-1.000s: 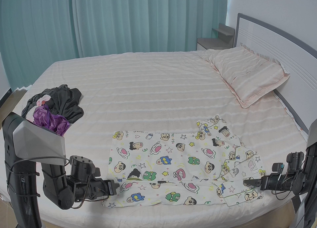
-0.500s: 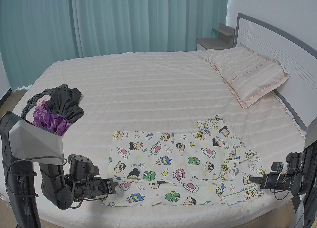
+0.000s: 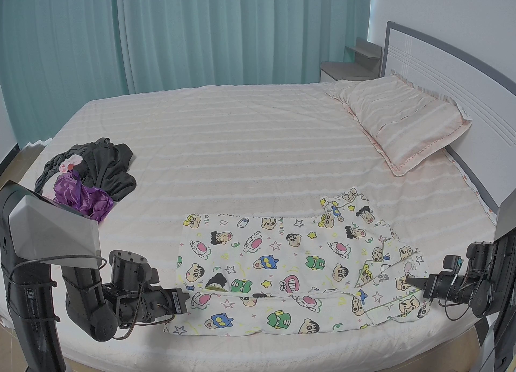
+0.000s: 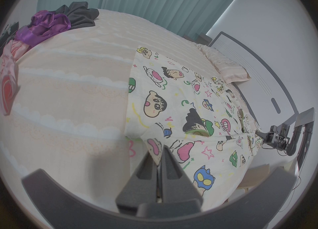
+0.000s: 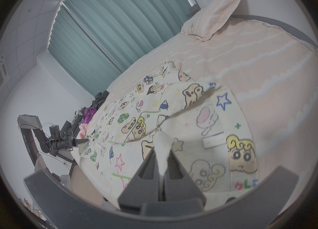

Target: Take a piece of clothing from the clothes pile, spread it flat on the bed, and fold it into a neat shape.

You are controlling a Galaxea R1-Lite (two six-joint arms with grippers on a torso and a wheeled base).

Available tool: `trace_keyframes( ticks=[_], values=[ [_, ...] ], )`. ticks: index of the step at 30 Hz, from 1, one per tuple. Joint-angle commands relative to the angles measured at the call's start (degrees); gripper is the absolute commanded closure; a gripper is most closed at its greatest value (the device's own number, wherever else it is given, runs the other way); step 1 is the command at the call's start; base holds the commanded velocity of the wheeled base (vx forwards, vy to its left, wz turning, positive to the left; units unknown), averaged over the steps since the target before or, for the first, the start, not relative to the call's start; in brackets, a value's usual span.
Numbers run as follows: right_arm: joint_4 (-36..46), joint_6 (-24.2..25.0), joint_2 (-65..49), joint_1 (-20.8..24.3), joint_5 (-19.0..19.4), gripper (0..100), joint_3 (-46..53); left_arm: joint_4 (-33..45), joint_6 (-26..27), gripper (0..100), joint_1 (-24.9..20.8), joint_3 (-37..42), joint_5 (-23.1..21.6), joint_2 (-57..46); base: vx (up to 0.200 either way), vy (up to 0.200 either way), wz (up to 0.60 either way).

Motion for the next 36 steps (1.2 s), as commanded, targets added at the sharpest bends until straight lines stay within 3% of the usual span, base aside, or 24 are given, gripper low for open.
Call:
trace_keyframes(
  ticks=[1, 26, 27, 29, 30, 36],
  values=[
    [-0.78, 0.06, 0.10, 0.12, -0.11, 100, -1.97, -0.11, -0.05, 100, 0.13, -0.27, 0.87, -0.19, 0.000, 0.000, 0.00],
    [-0.78, 1.12, 3.97, 0.64, -1.08, 100, -8.30, -0.11, -1.89, 100, 0.74, -2.03, 1.04, 2.36, 0.000, 0.000, 0.00],
    [-0.78, 1.12, 3.97, 0.64, -1.08, 0, -8.30, -0.11, -1.89, 100, 0.74, -2.03, 1.04, 2.36, 0.000, 0.000, 0.00],
    [-0.78, 1.12, 4.14, 0.64, -1.08, 0, -8.30, -0.02, -3.30, 100, 0.65, -2.47, 1.04, 2.36, 0.000, 0.000, 0.00],
    [-0.78, 1.12, 4.49, 0.64, -1.08, 0, -8.21, -0.02, -3.92, 0, 0.65, -2.65, 1.04, 2.54, 0.000, 0.000, 0.00],
    [-0.78, 1.21, 3.62, 0.29, -1.25, 0, -8.56, -0.11, -6.46, 0, 1.45, -2.47, 1.04, 2.28, 0.000, 0.000, 0.00]
  ],
)
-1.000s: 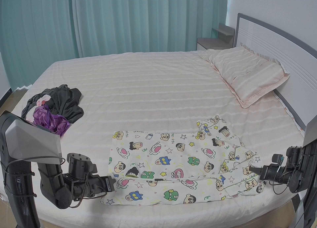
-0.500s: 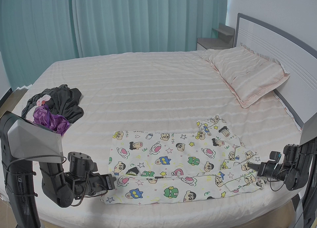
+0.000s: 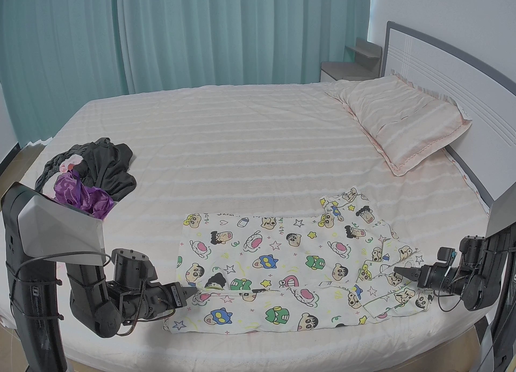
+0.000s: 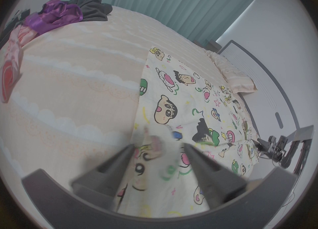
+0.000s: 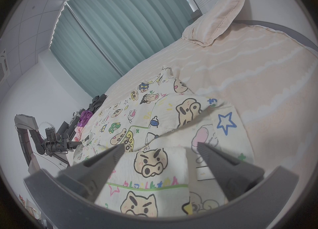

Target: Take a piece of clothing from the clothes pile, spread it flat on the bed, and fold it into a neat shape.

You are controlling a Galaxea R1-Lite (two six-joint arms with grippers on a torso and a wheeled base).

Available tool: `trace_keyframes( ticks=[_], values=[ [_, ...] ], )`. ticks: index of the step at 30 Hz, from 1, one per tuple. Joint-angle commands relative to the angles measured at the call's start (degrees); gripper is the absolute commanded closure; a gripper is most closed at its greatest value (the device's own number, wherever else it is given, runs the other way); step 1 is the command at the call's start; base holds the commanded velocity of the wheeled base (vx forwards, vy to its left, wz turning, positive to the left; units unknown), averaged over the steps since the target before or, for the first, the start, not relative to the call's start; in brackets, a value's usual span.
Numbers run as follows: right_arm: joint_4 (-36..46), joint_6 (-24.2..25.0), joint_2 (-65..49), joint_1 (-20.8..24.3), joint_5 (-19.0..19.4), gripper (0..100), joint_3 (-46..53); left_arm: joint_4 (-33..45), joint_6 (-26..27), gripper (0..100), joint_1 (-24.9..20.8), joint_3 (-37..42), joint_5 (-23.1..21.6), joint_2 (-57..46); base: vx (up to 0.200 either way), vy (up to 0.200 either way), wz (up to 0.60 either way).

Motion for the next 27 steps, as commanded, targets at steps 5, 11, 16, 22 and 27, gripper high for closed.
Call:
trace_keyframes(
  ticks=[5, 11, 16, 22, 27],
  values=[
    [-0.73, 2.41, -4.43, -0.67, -1.79, 0, 0.17, -0.06, -4.60, 0, 2.35, 2.17, -0.85, -4.47, 0.000, 0.000, 0.00],
    [-0.73, 4.61, -8.39, -0.05, -2.32, 0, 1.13, -0.06, -7.67, 0, 4.64, 4.90, -4.01, -11.24, 0.000, 0.000, 0.00],
    [-0.73, 4.61, -8.56, 1.18, -3.11, 0, 1.84, -0.06, -9.96, 0, 6.31, 5.42, -4.10, -12.65, 0.000, 0.000, 0.00],
    [-0.73, 4.96, -8.56, 1.88, -4.16, 0, 1.75, -0.06, -10.84, 0, 6.66, 5.95, -4.80, -12.21, 0.000, 0.000, 0.00],
    [-0.73, 4.96, -8.56, 1.88, -4.16, 0, 1.84, -0.06, -11.45, 0, 7.10, 5.42, -5.33, -12.65, 0.000, 0.000, 0.00]
  ],
)
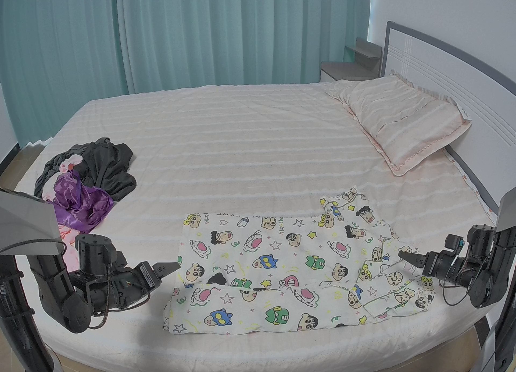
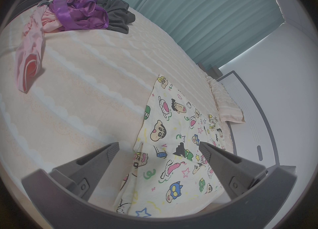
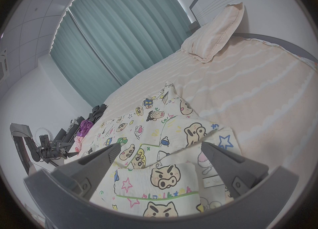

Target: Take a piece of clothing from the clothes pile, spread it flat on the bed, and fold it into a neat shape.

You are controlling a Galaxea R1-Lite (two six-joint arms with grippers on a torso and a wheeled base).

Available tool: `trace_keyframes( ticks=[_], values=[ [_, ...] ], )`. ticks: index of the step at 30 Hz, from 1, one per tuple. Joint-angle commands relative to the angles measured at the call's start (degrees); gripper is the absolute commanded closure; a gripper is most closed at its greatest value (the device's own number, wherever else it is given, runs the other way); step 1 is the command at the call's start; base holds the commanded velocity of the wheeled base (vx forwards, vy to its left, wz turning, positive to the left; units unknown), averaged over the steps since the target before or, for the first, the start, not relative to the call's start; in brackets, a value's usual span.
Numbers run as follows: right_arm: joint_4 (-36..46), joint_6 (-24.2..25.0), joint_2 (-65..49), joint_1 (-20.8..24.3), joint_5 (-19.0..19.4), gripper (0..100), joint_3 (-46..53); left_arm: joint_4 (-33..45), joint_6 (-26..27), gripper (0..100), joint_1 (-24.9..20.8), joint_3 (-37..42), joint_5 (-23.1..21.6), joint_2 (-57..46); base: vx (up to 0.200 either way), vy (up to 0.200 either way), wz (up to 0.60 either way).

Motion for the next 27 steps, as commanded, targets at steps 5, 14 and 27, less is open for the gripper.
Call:
trace_keyframes(
  ticks=[5, 14, 27],
  values=[
    [-0.76, 0.01, -0.22, 0.22, 0.14, 0, 0.21, -0.04, -1.28, 0, 0.32, -0.37, -0.10, -0.52, 0.040, 0.000, 0.00],
    [-0.76, 0.01, -0.22, 0.30, 0.14, 0, 0.21, -0.04, -1.36, 0, 0.23, -0.02, -0.01, -0.43, 0.111, 0.000, 0.00],
    [-0.76, 0.01, -0.14, 0.30, 0.14, 0, 0.12, -0.04, -2.68, 0, -2.14, 1.30, 0.16, -0.34, 0.000, -0.077, 0.00]
  ],
)
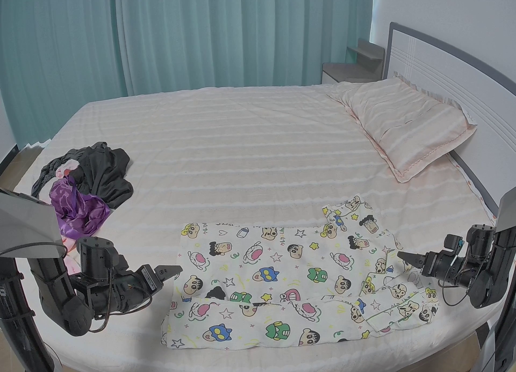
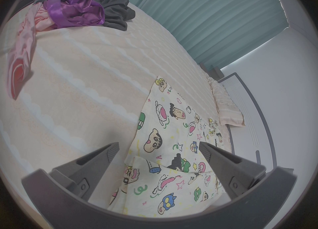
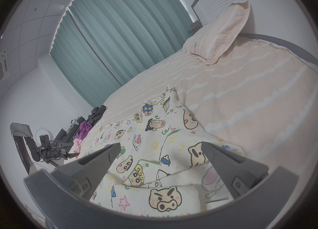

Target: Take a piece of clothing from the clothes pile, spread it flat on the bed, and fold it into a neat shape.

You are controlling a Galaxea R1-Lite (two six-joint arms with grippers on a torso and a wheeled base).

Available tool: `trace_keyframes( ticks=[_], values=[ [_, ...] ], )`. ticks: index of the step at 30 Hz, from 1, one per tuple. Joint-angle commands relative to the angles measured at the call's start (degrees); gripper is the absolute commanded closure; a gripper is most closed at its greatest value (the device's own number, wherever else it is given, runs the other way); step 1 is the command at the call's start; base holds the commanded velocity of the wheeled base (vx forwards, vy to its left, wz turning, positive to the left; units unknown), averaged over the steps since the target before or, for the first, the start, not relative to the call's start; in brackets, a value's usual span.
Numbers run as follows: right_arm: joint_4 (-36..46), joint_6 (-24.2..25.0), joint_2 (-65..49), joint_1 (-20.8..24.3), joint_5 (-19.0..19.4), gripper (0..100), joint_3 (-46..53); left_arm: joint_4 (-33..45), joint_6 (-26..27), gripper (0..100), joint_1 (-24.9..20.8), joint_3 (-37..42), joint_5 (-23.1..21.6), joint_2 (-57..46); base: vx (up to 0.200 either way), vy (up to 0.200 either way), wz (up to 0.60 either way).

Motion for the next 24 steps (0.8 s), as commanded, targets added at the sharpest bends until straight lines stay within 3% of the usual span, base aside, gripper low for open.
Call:
trace_keyframes(
  ticks=[1, 10, 14, 19, 21, 24],
  values=[
    [-0.76, 0.01, 0.15, -0.03, 0.01, 0, 0.02, -0.04, -0.25, 0, -0.94, 0.49, 0.00, 0.01, 0.000, -0.200, 0.00],
    [-0.76, 0.01, 0.24, -0.03, 0.01, 0, 0.02, -0.04, -0.42, 0, -2.08, 1.72, 0.44, -0.25, 0.000, -0.200, 0.00],
    [-0.76, 0.10, 0.24, 0.41, 0.10, 0, 0.02, -0.04, -0.16, 0, -3.14, 2.25, 0.97, -1.30, 0.000, 0.000, 0.00],
    [-0.76, 0.36, 0.06, 0.59, 0.10, 0, 0.11, 0.14, 0.54, 0, -2.26, -2.85, 6.95, -3.15, 0.000, 0.000, 0.00],
    [-0.76, 1.50, 0.06, 1.56, -0.08, 0, 0.11, 1.11, 2.92, 0, -0.59, -6.45, 7.39, -2.62, 0.000, 0.000, 0.00],
    [-0.76, 3.44, -0.03, 2.79, -0.61, 0, 0.20, 5.94, 11.79, 0, 2.49, -13.05, 7.30, -0.34, 0.000, 0.000, 0.00]
  ],
)
